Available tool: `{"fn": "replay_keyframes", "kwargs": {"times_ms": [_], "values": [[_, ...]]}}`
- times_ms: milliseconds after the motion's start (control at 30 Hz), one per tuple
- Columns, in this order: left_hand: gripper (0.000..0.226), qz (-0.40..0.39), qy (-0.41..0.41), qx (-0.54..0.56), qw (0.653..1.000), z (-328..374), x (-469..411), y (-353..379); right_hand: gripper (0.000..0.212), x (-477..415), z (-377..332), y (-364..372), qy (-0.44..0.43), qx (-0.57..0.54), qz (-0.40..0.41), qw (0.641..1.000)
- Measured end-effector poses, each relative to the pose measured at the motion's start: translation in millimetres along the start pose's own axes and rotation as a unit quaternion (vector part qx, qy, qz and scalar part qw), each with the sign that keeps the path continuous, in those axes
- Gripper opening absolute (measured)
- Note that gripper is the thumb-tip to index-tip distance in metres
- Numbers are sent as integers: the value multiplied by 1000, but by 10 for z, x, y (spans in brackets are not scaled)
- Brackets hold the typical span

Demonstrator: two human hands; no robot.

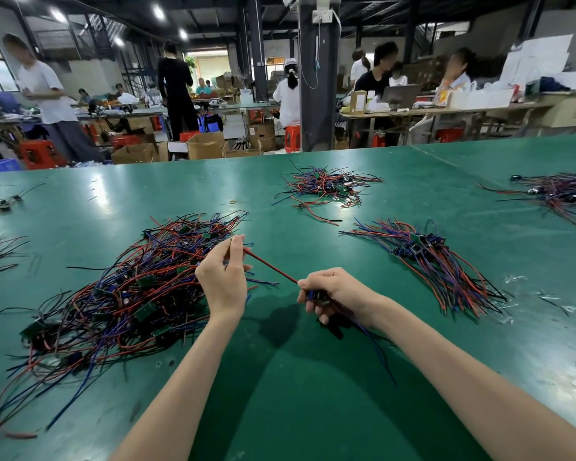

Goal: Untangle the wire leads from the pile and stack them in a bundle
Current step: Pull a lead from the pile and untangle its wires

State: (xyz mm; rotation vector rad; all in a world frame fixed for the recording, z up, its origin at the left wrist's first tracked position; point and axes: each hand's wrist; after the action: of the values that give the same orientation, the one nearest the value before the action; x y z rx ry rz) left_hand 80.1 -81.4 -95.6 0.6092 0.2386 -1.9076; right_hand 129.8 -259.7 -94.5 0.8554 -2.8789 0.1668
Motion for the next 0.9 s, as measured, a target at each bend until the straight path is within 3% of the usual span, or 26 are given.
{"fn": "replay_keyframes", "kwargs": {"times_ms": [167, 333, 467, 533, 700, 900], "values": [[15, -43, -87, 85, 992, 39, 31, 38, 24, -30, -58, -100, -23, -27, 24, 999], [12, -135, -144, 76, 977, 63, 205, 112, 22, -56, -108, -122, -31, -184, 83, 979], [18, -301, -287, 93, 904, 165, 415, 182, 13, -56, -105, -103, -37, -244, 117, 962], [17, -350, -311, 98, 878, 187, 516, 195, 11, -53, -91, -101, -41, -233, 134, 962], [15, -357, -348, 143, 855, 219, 590, 187, 12, -63, -60, -85, -39, -197, 147, 969], [11, -332, -376, 194, 843, 248, 587, 196, 33, -49, -67, -75, -10, -207, 74, 975]]}}
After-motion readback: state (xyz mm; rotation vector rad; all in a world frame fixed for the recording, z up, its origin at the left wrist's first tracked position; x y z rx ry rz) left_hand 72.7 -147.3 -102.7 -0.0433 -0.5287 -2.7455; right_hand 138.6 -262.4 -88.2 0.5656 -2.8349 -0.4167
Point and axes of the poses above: each hand's wrist, its own x-axis away from the middle knuckle, its own y-axis out of the palm, z = x × y, and after that the axes turned 12 degrees about z, right-handed
